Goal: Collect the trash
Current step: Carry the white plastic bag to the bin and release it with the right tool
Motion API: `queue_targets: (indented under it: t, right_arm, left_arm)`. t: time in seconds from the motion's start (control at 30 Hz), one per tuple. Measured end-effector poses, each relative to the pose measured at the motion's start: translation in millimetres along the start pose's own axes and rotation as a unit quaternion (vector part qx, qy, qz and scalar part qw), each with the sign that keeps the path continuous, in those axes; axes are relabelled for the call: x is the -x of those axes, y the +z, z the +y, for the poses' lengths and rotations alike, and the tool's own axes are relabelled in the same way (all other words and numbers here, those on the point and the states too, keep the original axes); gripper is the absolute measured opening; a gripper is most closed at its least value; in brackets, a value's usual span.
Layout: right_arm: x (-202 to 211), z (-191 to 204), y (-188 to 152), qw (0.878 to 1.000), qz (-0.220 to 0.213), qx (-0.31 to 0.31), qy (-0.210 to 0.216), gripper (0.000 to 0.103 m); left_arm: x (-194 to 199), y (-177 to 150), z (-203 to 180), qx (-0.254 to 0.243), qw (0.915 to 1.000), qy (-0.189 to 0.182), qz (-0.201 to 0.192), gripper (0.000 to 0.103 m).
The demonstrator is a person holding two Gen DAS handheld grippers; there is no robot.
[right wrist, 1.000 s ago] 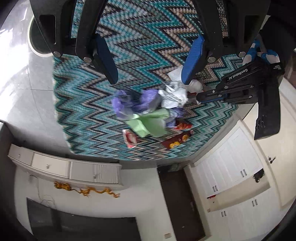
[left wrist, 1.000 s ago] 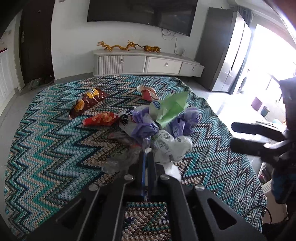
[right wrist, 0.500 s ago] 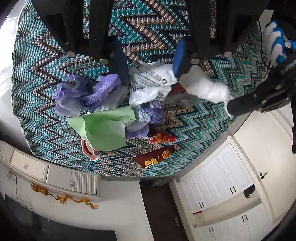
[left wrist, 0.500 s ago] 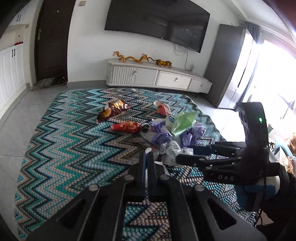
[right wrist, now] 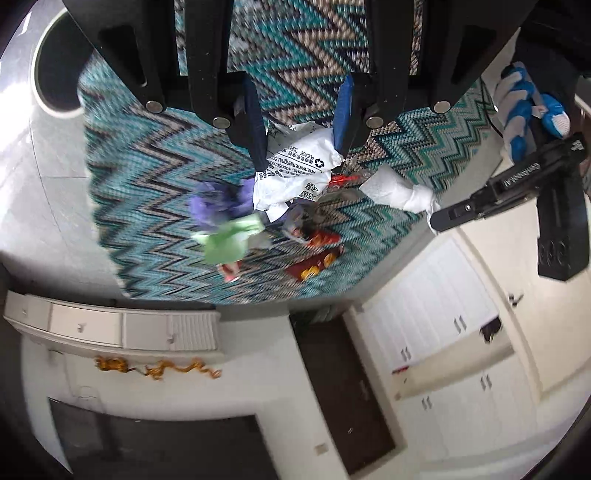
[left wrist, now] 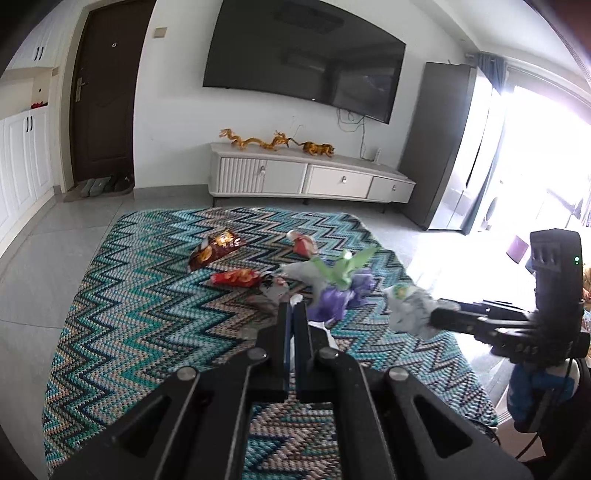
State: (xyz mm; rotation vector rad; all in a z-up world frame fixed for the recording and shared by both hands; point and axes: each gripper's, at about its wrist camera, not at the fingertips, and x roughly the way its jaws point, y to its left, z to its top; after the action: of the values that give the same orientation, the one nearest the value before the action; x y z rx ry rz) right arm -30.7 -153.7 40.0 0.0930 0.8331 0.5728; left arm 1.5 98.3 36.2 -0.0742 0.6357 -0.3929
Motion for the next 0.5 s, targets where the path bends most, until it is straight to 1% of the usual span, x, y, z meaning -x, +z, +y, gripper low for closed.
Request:
queue_targets:
  t: [0.23, 0.4, 0.5]
  right_arm:
    - [61, -34, -15, 0.996, -0.053, -0.053, -0.040, 0.031]
    - [95, -69, -34, 0.989, -0.078, -0.095, -0.077, 0.031]
    - [114, -93, -46, 0.984, -0.087, -0.120, -0.098, 0.031]
  left_arm:
    - [2, 9, -37, -0.017, 0.9996, -0.021, -0.002, 0.001]
    - [-9, 18, -76, -0.044, 0.9980, -0.044, 0.007, 0.001]
    - [-23, 24, -108, -0.067, 0.9956, -0.063, 0.016, 0.001]
